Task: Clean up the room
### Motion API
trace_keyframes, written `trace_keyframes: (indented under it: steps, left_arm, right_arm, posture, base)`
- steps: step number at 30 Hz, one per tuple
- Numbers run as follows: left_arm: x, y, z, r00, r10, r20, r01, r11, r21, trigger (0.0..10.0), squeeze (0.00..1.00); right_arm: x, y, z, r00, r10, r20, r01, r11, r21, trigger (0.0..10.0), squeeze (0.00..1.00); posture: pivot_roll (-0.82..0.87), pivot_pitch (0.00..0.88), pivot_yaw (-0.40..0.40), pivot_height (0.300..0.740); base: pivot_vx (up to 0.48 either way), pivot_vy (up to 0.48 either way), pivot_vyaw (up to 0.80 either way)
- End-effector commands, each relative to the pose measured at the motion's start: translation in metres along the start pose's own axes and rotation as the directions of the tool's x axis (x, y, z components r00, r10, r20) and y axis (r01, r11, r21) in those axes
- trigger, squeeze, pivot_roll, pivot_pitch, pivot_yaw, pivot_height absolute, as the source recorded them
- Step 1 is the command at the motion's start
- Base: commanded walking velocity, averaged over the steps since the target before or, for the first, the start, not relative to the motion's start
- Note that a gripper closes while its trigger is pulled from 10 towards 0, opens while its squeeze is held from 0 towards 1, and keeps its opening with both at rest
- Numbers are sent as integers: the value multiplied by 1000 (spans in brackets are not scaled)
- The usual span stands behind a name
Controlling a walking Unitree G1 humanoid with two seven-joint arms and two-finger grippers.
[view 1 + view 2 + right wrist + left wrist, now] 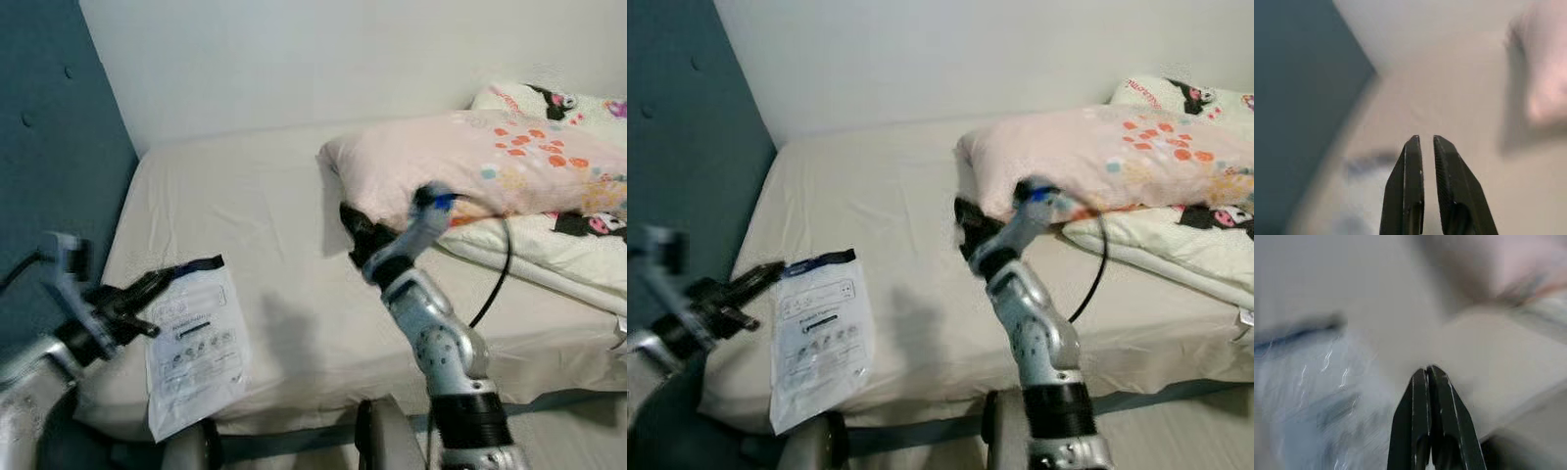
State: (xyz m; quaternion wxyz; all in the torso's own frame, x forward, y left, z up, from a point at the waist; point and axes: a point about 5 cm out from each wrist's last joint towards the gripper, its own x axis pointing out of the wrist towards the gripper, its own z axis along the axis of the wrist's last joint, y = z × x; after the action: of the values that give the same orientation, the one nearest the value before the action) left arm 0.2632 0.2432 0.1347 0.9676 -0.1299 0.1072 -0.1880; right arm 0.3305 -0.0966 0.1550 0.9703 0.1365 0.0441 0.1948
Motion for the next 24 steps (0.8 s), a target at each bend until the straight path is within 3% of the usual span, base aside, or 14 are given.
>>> trace_keyframes:
  steps: [1,5,7,8,10,11,12,15,16,18,19,20,22,24]
  left_arm:
    - [6,-1,-26,991,60,-124,-67,996,-55,0,0]
    - [18,-1,-49,974,139,-178,-160,980,-115,0,0]
    - [18,-1,-49,974,139,-178,-160,980,-115,0,0]
    - [22,0,-55,968,162,-194,-191,971,-142,0,765]
    - [22,0,-55,968,162,-194,-191,971,-142,0,765]
    - [28,6,-61,957,213,-196,-248,953,-174,510,471]
    - [33,12,-66,944,255,-210,-295,937,-187,10000,1000]
    - [35,16,-69,936,273,-221,-316,930,-190,10000,1000]
    - [36,21,-71,929,294,-227,-337,923,-184,10000,1000]
    - [32,32,-70,912,339,-231,-380,910,-165,10000,1000]
    - [32,32,-70,912,339,-231,-380,910,-165,10000,1000]
    - [29,38,-68,905,361,-225,-402,899,-176,10000,1000]
    - [29,38,-68,905,361,-225,-402,899,-176,10000,1000]
    - [23,48,-67,892,390,-229,-435,878,-199,10000,1000]
  right_arm:
    - [-3,1,-30,995,6,-104,-20,990,-137,10000,0]
    - [-14,-2,-67,979,6,-203,-46,980,-192,10000,0]
    - [-14,-2,-67,979,6,-203,-46,980,-192,10000,0]
    - [-19,-2,-79,971,8,-240,-56,979,-195,10000,0]
    - [-19,-2,-79,971,8,-240,-56,979,-195,10000,0]
    - [-26,1,-94,958,22,-285,-68,986,-152,10000,0]
    - [-34,4,-108,944,29,-329,-81,986,-145,10000,0]
    - [-40,7,-119,932,37,-361,-100,982,-158,10000,0]
    - [-45,10,-126,922,51,-384,-143,966,-214,10000,0]
    - [-56,18,-134,907,137,-399,-309,859,-407,10000,0]
    - [-56,18,-134,907,137,-399,-309,859,-407,10000,0]
    - [-62,21,-136,903,183,-389,-363,811,-459,10000,0]
    - [-62,21,-136,903,183,-389,-363,811,-459,10000,0]
    - [-72,22,-140,898,225,-377,-401,770,-496,10000,0]
  posture:
    - [3,171,-32,570]
    - [2,189,-35,570]
    - [2,189,-35,570]
    - [2,189,-35,570]
    - [2,189,-35,570]
    - [-10,225,-38,570]
    - [-17,250,-38,570]
    - [-17,251,-39,570]
    - [-18,258,-36,570]
    - [-22,264,-36,570]
    - [-22,264,-36,570]
    - [-22,264,-36,570]
    - [-22,264,-36,570]
    - [-28,263,-30,570]
  base:
    - [0,0,0]
    - [0,0,0]
    - [0,0,0]
    - [0,0,0]
    - [0,0,0]
    - [0,0,0]
    - [0,0,0]
    - [0,0,0]
    - [0,0,0]
    - [0,0,0]
    - [0,0,0]
    - [0,0,0]
    - [0,0,0]
    - [0,0,0]
